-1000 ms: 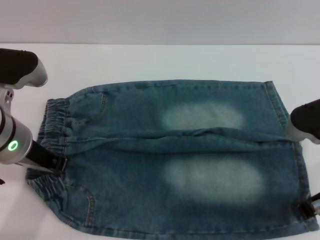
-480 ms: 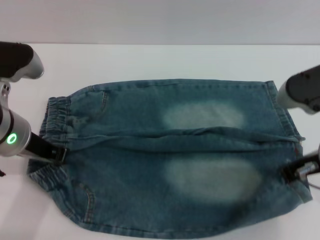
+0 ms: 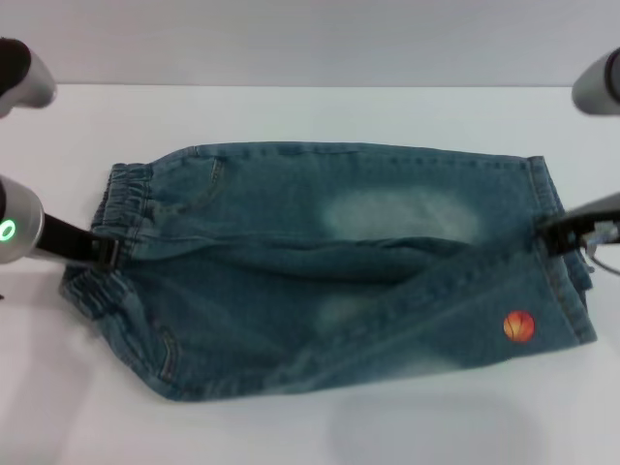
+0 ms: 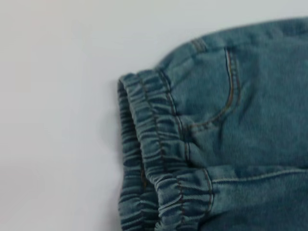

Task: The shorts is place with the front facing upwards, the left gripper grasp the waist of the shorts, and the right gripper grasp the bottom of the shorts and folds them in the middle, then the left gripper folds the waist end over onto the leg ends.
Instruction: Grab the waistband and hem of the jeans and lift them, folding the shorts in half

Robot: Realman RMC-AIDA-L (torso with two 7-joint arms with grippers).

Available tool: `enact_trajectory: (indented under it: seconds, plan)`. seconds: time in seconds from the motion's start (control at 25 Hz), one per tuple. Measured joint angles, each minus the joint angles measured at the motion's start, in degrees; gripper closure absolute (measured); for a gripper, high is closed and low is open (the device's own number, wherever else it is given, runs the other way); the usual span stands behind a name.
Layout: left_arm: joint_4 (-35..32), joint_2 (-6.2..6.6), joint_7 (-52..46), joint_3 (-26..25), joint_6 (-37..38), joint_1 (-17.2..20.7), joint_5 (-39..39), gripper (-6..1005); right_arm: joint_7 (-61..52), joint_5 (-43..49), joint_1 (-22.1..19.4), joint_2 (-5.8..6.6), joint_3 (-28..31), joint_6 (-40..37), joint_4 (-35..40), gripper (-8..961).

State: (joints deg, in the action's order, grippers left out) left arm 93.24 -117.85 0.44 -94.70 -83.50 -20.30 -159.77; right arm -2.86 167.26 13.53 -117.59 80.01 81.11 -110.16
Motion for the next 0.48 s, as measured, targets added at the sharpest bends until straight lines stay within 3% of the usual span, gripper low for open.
enact_trajectory:
  seconds: [0.48]
  plan:
    - [0.67,-0.01,0.53,-1.36,8.01,0.45,0.88,971,2.45,-0.02,-4.17,-1.12,1.61,-15.52,-4.16,954]
